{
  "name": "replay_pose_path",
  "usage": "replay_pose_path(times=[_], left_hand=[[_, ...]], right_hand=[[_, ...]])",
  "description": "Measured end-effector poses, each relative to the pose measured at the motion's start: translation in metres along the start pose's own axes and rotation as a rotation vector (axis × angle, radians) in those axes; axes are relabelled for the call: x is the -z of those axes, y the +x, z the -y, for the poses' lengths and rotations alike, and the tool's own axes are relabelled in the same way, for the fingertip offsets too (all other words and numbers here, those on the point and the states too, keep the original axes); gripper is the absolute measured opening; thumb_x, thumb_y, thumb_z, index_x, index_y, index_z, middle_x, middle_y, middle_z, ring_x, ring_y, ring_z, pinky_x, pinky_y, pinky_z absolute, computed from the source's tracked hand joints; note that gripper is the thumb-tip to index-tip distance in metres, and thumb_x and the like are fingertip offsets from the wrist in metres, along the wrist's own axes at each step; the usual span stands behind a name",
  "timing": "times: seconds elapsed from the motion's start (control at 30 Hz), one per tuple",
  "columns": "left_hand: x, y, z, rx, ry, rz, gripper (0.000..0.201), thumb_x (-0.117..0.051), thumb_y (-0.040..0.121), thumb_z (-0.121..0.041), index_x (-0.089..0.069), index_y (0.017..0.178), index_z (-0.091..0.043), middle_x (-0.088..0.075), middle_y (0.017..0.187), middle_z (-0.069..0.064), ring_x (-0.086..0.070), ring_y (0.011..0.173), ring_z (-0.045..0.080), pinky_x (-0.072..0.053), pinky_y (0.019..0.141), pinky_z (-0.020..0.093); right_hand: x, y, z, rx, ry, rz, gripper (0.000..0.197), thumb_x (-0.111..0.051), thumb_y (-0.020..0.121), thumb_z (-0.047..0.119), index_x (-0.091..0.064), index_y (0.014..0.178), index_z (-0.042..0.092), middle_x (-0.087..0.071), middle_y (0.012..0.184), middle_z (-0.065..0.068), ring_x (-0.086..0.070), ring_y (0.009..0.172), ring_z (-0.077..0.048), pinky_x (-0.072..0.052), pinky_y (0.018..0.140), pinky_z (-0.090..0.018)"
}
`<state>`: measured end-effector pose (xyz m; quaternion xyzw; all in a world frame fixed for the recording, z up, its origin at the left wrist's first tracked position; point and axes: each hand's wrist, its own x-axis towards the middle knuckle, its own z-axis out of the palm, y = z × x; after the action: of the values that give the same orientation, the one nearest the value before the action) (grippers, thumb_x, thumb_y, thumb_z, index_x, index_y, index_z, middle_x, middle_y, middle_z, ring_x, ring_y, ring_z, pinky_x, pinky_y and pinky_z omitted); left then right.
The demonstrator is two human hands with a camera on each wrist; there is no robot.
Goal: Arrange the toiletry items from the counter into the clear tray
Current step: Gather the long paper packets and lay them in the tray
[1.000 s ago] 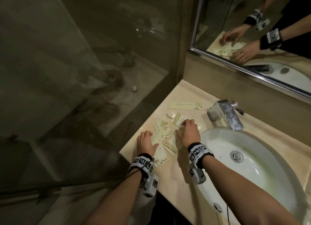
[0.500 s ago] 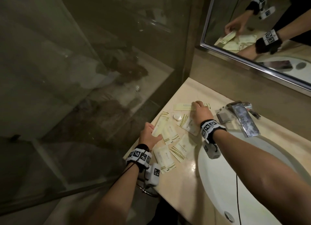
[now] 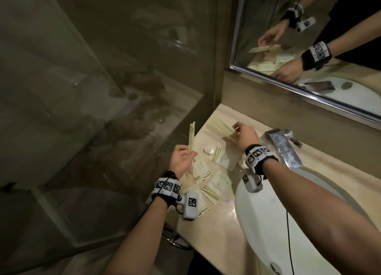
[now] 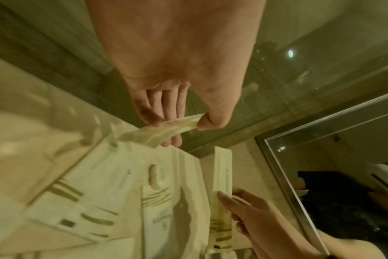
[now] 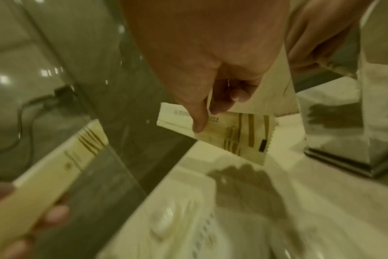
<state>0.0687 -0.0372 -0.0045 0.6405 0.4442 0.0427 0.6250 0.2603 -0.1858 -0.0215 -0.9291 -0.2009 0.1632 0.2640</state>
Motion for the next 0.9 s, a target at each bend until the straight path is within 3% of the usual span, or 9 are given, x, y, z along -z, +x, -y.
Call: replay_pose_path(times=[0.07, 0.17, 0.23, 0.3, 0.4, 0.53, 0.63, 0.8, 0.9], left_hand=[[-0.011, -0.007, -0.018, -0.027, -0.026, 0.060, 0.039, -0.067, 0.083, -0.012, -0.049, 0.118, -0.009, -0.070, 0.106, 0.009, -0.066, 0.079, 0.016, -0.053, 0.084, 0.041], [-0.035, -0.023, -0.041, -0.112, -0.027, 0.150, 0.022, -0.049, 0.093, -0.012, -0.051, 0.114, -0.009, -0.073, 0.093, 0.008, -0.064, 0.076, 0.020, -0.051, 0.077, 0.038], [-0.055, -0.034, -0.050, -0.175, -0.008, 0.196, 0.026, -0.036, 0.095, -0.007, -0.059, 0.107, -0.004, -0.070, 0.077, 0.003, -0.059, 0.064, 0.018, -0.050, 0.066, 0.031], [-0.080, -0.046, -0.055, -0.202, -0.038, 0.259, 0.029, -0.030, 0.096, -0.002, -0.058, 0.104, -0.003, -0.067, 0.077, 0.006, -0.058, 0.060, 0.017, -0.050, 0.059, 0.029], [-0.120, -0.073, -0.063, -0.180, -0.145, 0.371, 0.029, -0.027, 0.096, -0.001, -0.047, 0.116, 0.001, -0.063, 0.080, 0.012, -0.060, 0.054, 0.015, -0.051, 0.051, 0.023], [-0.173, -0.110, -0.067, -0.075, -0.373, 0.586, 0.036, -0.032, 0.101, -0.019, -0.054, 0.117, 0.004, -0.059, 0.070, 0.011, -0.043, 0.041, 0.013, -0.028, 0.032, 0.020], [-0.210, -0.141, -0.062, -0.107, -0.356, 0.711, 0.044, -0.045, 0.099, -0.037, -0.057, 0.122, -0.001, -0.062, 0.077, 0.008, -0.049, 0.050, 0.013, -0.033, 0.035, 0.016], [-0.265, -0.192, -0.047, -0.167, -0.161, 0.738, 0.039, -0.065, 0.087, -0.011, -0.053, 0.124, -0.005, -0.065, 0.101, 0.011, -0.061, 0.071, 0.013, -0.053, 0.057, 0.017], [-0.293, -0.216, -0.035, -0.168, -0.118, 0.759, 0.045, -0.068, 0.084, -0.007, -0.051, 0.126, -0.009, -0.066, 0.111, 0.013, -0.064, 0.075, 0.015, -0.054, 0.059, 0.017]], right_hand=[[0.027, -0.008, 0.002, 0.008, 0.135, -0.066, 0.023, -0.065, 0.091, 0.023, -0.065, 0.113, 0.014, -0.072, 0.105, -0.010, -0.063, 0.087, -0.022, -0.050, 0.083, -0.031], [0.068, -0.028, -0.003, 0.022, 0.237, -0.147, 0.031, -0.070, 0.088, 0.029, -0.070, 0.113, 0.011, -0.073, 0.102, -0.007, -0.065, 0.086, -0.019, -0.048, 0.080, -0.023], [0.093, -0.049, -0.013, 0.038, 0.280, -0.192, 0.028, -0.076, 0.082, 0.031, -0.074, 0.103, 0.012, -0.073, 0.091, -0.003, -0.064, 0.080, -0.014, -0.045, 0.069, -0.015], [0.114, -0.076, -0.026, 0.070, 0.354, -0.223, 0.021, -0.081, 0.077, 0.028, -0.073, 0.091, 0.014, -0.069, 0.079, 0.001, -0.060, 0.069, -0.010, -0.045, 0.060, -0.010], [0.141, -0.120, -0.055, 0.186, 0.378, -0.275, 0.016, -0.081, 0.076, 0.018, -0.067, 0.082, 0.017, -0.068, 0.079, 0.002, -0.061, 0.072, -0.011, -0.050, 0.068, -0.019], [0.171, -0.172, -0.105, 0.305, 0.189, -0.357, 0.017, -0.074, 0.075, 0.007, -0.062, 0.080, 0.019, -0.057, 0.082, 0.006, -0.055, 0.077, -0.012, -0.048, 0.071, -0.026], [0.191, -0.210, -0.144, 0.332, 0.092, -0.431, 0.017, -0.071, 0.076, 0.005, -0.061, 0.080, 0.019, -0.053, 0.083, 0.007, -0.052, 0.081, -0.011, -0.047, 0.072, -0.028], [0.215, -0.266, -0.204, 0.262, -0.008, -0.510, 0.017, -0.074, 0.076, 0.012, -0.063, 0.085, 0.021, -0.054, 0.087, 0.007, -0.051, 0.084, -0.012, -0.048, 0.077, -0.036], [0.224, -0.298, -0.244, 0.082, -0.020, -0.553, 0.040, -0.082, 0.071, 0.029, -0.064, 0.106, 0.023, -0.057, 0.106, 0.007, -0.045, 0.097, -0.006, -0.042, 0.088, -0.032]])
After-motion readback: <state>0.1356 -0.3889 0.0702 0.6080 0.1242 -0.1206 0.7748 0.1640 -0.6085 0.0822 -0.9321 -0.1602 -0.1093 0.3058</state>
